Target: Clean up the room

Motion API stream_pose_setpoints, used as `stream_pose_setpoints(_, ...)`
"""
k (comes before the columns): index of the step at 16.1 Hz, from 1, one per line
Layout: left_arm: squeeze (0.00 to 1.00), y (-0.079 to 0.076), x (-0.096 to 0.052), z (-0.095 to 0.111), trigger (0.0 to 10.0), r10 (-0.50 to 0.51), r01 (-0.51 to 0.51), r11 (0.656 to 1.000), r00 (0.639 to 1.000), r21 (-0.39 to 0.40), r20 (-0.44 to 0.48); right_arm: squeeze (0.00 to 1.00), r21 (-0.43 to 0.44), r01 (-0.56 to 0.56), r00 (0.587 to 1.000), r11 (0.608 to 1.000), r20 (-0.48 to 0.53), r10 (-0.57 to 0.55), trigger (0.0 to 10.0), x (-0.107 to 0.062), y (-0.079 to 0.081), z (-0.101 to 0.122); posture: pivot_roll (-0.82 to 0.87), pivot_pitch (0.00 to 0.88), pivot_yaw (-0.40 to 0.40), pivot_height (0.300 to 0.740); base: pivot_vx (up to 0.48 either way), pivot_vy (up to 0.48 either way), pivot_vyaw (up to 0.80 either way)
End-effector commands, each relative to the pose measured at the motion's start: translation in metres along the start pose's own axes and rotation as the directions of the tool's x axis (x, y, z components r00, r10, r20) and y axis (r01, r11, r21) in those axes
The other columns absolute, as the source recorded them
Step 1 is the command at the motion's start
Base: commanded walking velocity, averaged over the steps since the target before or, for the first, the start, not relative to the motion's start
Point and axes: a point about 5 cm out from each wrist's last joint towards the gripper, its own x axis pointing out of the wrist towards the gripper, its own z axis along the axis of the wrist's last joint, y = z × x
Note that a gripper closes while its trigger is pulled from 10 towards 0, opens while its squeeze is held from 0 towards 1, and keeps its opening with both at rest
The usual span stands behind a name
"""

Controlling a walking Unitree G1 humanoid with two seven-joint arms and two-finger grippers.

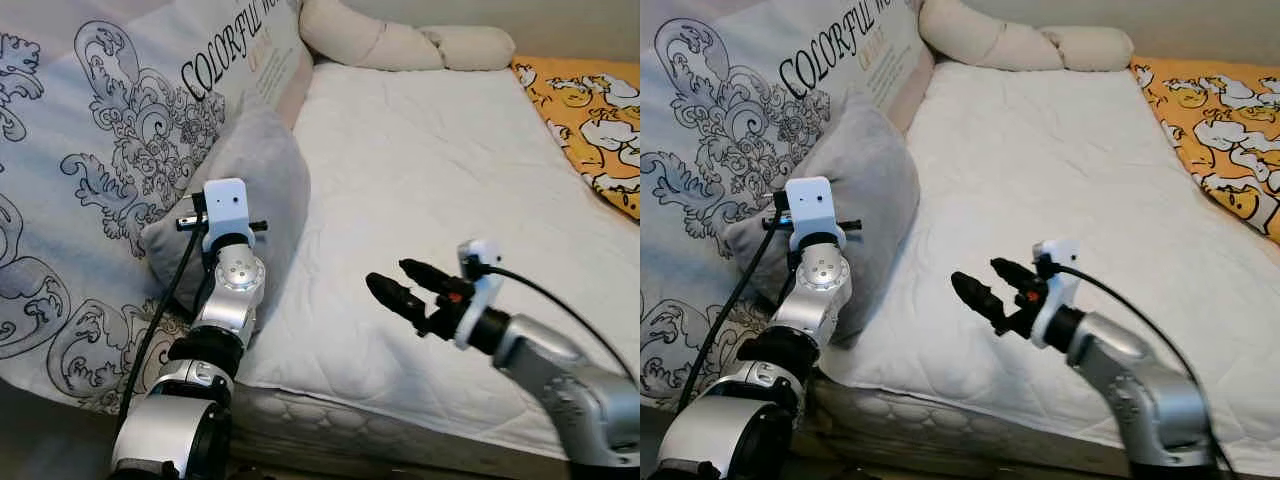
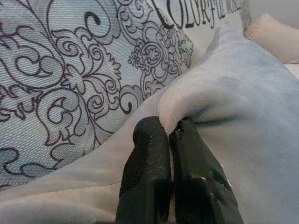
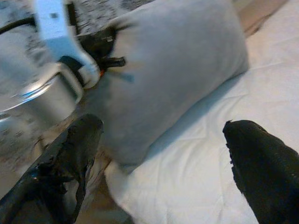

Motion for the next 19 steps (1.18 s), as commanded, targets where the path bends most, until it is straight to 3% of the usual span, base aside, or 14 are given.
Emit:
stream_pose_setpoints(1, 0.0, 0.013, 0.005, -0.008, 10.0, 0.013, -0.013, 1.0, 0.999, 0.015, -0.031, 1.0, -0.018, -0.022, 1.0, 1.0, 0.003, 0.022, 10.0, -0.009, 0.0, 0.006, -0.21, 0.0, -0.001, 0.74, 0.0, 0.0, 0.0)
stream_pose_setpoints(2, 0.63, 0.02, 0.008, -0.008, 10.0, -0.007, 0.008, 1.0, 1.0, 0.026, -0.015, 1.0, -0.02, -0.036, 0.999, 0.999, 0.0, 0.036, 10.0, -0.011, 0.001, 0.007, -0.21, 0.0, 0.0, 0.74, 0.0, 0.0, 0.0)
stream_pose_setpoints(3, 1.0, 0.026, 0.013, -0.002, 10.0, -0.039, 0.038, 0.999, 0.999, 0.034, 0.031, 1.0, -0.017, -0.05, 0.999, 0.999, 0.002, 0.05, 10.0, -0.012, 0.001, 0.008, -0.2, 0.0, 0.0, 0.74, 0.0, 0.0, 0.0)
stream_pose_setpoints(5, 1.0, 0.025, 0.018, 0.009, 10.0, -0.156, 0.15, 0.986, 0.984, 0.079, 0.087, 1.0, -0.012, -0.059, 0.998, 0.998, -0.005, 0.058, 10.0, -0.011, 0.002, 0.007, -0.19, 0.0, -0.001, 0.74, 0.0, 0.0, 0.0)
stream_pose_setpoints(7, 1.0, 0.022, 0.021, 0.02, 10.0, -0.287, 0.279, 0.957, 0.952, 0.081, 0.106, 1.0, -0.016, -0.048, 0.999, 0.999, -0.004, 0.048, 10.0, -0.012, 0.0, 0.008, -0.18, 0.0, 0.009, 0.74, 0.0, 0.0, 0.0)
stream_pose_setpoints(8, 1.0, 0.022, 0.021, 0.024, 10.0, -0.306, 0.298, 0.952, 0.945, 0.074, 0.118, 1.0, -0.018, -0.026, 1.0, 1.0, -0.006, 0.026, 10.0, -0.011, -0.003, 0.008, -0.18, 0.0, 0.009, 0.74, 0.0, 0.0, 0.0)
stream_pose_setpoints(9, 1.0, 0.021, 0.018, 0.038, 10.0, -0.391, 0.391, 0.92, 0.905, 0.034, 0.169, 1.0, -0.009, 0.046, 0.999, 0.999, 0.025, -0.046, 10.0, -0.007, -0.013, 0.013, -0.17, 0.0, 0.018, 0.74, 0.0, 0.0, 0.0)
stream_pose_setpoints(11, 1.0, 0.018, 0.012, 0.048, 10.0, -0.474, 0.475, 0.878, 0.853, 0.052, 0.217, 1.0, -0.001, 0.066, 0.996, 0.998, 0.054, -0.066, 10.0, -0.005, -0.015, 0.017, -0.16, 0.0, 0.02, 0.74, 0.0, 0.0, 0.0)
stream_pose_setpoints(13, 1.0, 0.015, -0.008, 0.066, 10.0, -0.585, 0.607, 0.795, 0.761, 0.012, 0.279, 1.0, 0.0, 0.094, 0.992, 0.996, 0.09, -0.093, 10.0, -0.002, -0.016, 0.022, -0.14, 0.0, 0.019, 0.74, 0.0, 0.0, 0.0)
stream_pose_setpoints(15, 1.0, 0.016, -0.027, 0.073, 10.0, -0.655, 0.679, 0.734, 0.707, 0.002, 0.266, 1.0, 0.037, 0.145, 0.976, 0.989, 0.16, -0.149, 10.0, 0.003, -0.019, 0.027, -0.12, 0.0, 0.011, 0.74, 0.0, 0.0, 0.0)
stream_pose_setpoints(17, 1.0, 0.027, -0.045, 0.075, 10.0, -0.649, 0.678, 0.733, 0.719, -0.048, 0.248, 1.0, 0.065, 0.184, 0.954, 0.981, 0.23, -0.194, 10.0, 0.01, -0.016, 0.027, -0.1, 0.0, 0.004, 0.74, 0.0, 0.0, 0.0)
stream_pose_setpoints(19, 1.0, 0.037, -0.053, 0.071, 10.0, -0.641, 0.669, 0.734, 0.739, -0.116, 0.206, 1.0, 0.051, 0.245, 0.943, 0.968, 0.218, -0.25, 10.0, 0.014, -0.016, 0.023, -0.1, 0.0, 0.0, 0.74, 0.0, 0.0, 0.0)
